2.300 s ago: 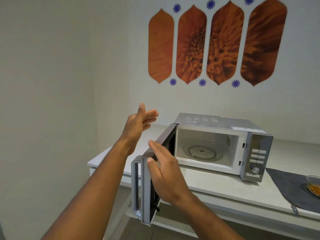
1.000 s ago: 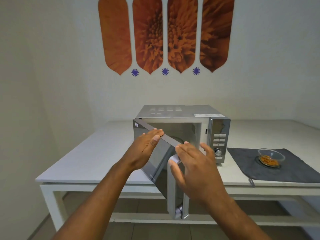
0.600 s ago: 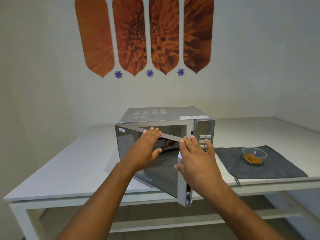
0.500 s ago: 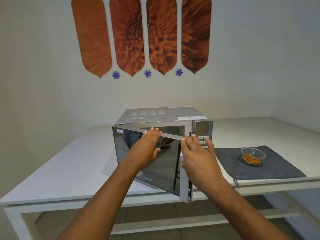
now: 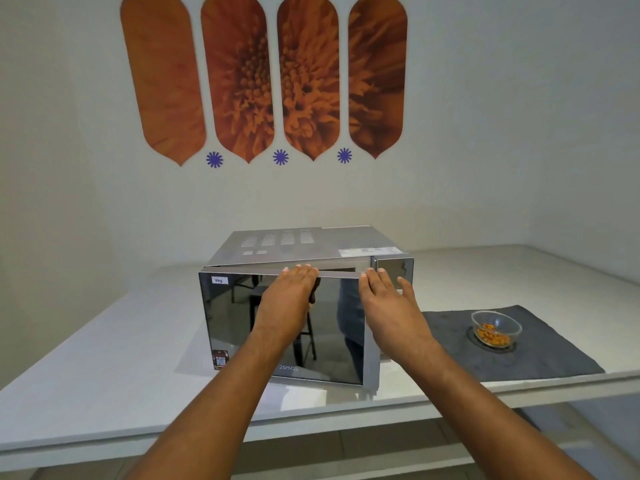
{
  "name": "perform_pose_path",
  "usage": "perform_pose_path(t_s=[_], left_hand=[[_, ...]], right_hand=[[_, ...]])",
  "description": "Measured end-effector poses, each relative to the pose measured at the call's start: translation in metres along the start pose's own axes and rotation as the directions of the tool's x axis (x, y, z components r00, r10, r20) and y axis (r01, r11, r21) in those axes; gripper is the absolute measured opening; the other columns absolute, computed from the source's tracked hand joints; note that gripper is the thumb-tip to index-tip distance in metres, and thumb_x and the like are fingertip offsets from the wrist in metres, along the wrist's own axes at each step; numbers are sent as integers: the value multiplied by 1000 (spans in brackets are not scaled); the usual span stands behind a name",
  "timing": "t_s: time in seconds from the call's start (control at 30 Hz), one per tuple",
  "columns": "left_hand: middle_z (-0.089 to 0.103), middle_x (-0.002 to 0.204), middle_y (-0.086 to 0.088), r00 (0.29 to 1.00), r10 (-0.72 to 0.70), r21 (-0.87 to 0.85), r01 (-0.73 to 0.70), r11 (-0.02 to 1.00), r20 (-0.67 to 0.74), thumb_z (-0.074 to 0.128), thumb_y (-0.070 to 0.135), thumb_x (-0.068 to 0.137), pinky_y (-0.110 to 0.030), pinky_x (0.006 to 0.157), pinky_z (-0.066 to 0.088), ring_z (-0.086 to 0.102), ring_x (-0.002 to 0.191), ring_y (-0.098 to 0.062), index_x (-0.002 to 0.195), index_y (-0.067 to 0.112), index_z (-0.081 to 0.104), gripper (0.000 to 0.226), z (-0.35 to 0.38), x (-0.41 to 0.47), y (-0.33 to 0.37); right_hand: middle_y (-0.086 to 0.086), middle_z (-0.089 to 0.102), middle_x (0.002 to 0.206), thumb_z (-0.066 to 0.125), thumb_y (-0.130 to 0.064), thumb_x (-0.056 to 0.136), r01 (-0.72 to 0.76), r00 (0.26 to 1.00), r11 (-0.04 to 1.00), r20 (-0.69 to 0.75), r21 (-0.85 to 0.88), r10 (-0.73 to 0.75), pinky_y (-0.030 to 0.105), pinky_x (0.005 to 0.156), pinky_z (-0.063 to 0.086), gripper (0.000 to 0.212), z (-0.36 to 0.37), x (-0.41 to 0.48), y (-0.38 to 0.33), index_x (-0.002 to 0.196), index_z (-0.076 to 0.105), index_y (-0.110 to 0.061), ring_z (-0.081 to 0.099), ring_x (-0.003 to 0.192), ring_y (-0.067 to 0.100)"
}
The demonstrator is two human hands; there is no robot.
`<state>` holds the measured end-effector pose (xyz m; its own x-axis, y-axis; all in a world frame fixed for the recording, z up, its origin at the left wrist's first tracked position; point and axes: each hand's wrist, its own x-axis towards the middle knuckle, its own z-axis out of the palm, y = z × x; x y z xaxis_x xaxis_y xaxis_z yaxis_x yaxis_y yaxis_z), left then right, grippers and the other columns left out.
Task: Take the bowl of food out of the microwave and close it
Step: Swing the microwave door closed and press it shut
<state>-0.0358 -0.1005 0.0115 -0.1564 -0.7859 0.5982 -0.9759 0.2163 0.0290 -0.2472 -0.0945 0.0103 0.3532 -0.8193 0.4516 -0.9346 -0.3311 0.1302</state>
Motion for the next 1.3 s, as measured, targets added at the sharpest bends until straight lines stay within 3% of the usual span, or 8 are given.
perform_pose_path(t_s=[0.47,0.63,0.77,1.3], left_hand=[[42,166,-6,998,-67,76,66,995,11,78,35,92,-39,131,19,36,156,-24,160,16,35,82,24,28,4],[37,169,-7,995,-96,81,95,992,13,67,45,99,-40,131,12,30,159,-25,163,14,30,80,32,34,6],[31,172,-9,994,-105,83,102,991,24,62,44,100,-42,132,8,25,161,-27,164,12,25,80,37,37,5],[30,172,-10,993,-107,70,104,992,44,62,41,99,-46,134,11,22,161,-28,163,12,26,79,46,41,3]], right_hand=[[14,7,172,63,1,93,43,999,999,8,7,-43,50,128,5,90,17,41,23,163,6,-8,4,159,32],[14,4,172,71,-30,93,26,999,999,20,44,-27,47,124,-4,101,32,54,22,162,2,-8,0,159,31],[14,2,173,70,-46,90,23,999,997,28,73,-25,49,127,-1,107,35,61,21,162,0,-8,-2,159,31],[12,-4,173,68,-49,91,5,999,996,36,86,-8,49,127,0,109,47,67,23,162,-5,-11,-6,159,30]])
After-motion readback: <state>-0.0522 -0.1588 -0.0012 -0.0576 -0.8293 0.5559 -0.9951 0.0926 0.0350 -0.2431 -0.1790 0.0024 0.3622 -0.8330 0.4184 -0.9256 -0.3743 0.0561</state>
